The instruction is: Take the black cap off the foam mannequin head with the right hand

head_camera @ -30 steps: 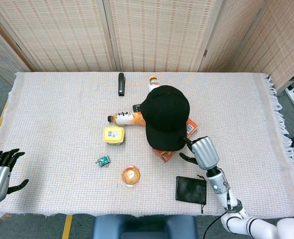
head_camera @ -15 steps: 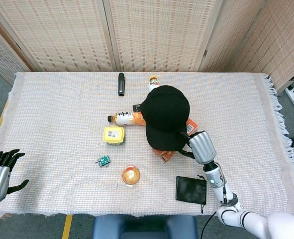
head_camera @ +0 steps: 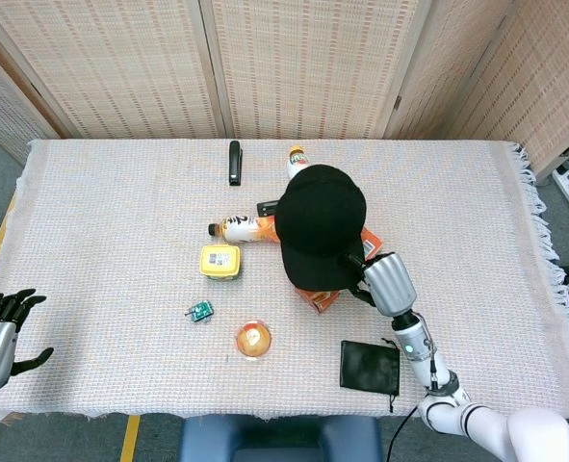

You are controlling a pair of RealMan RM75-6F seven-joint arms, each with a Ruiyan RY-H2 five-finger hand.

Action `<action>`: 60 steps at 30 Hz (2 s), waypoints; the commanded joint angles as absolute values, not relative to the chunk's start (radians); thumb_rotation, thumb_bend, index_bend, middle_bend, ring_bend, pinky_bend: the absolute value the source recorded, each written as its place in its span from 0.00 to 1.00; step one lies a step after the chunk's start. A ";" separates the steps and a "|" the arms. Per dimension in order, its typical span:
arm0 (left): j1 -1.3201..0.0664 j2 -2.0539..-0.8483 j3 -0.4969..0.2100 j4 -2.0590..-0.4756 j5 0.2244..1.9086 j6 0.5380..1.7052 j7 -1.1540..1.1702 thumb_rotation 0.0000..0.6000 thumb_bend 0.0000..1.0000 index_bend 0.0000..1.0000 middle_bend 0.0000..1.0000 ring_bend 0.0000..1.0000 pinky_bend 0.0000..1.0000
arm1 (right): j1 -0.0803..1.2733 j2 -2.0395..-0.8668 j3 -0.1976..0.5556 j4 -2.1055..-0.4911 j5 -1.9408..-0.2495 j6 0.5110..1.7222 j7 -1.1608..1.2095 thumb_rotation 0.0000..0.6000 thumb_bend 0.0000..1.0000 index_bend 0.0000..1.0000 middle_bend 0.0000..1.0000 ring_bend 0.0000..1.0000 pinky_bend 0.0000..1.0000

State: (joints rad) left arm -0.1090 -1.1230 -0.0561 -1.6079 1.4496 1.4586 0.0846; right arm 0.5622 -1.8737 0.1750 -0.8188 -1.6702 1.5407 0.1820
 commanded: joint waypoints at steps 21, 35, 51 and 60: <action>-0.113 -1.128 -0.053 -1.603 1.461 1.457 0.084 1.00 0.19 0.25 0.21 0.20 0.15 | 0.601 -1.821 0.315 -0.924 -1.552 1.606 0.188 1.00 1.00 0.71 1.00 1.00 1.00; -0.124 -1.134 -0.051 -1.609 1.460 1.440 0.100 1.00 0.19 0.25 0.21 0.20 0.15 | 0.682 -1.778 0.405 -0.848 -1.455 1.514 0.179 1.00 1.00 0.72 1.00 1.00 1.00; -0.144 -1.154 -0.046 -1.605 1.465 1.410 0.106 1.00 0.19 0.25 0.21 0.20 0.15 | 0.578 -1.535 0.290 -0.944 -1.460 1.440 0.071 1.00 1.00 0.72 1.00 1.00 1.00; -0.146 -1.152 -0.041 -1.610 1.475 1.411 0.108 1.00 0.19 0.25 0.21 0.20 0.15 | 0.508 -1.469 0.188 -0.994 -1.453 1.340 0.063 1.00 1.00 0.72 1.00 1.00 1.00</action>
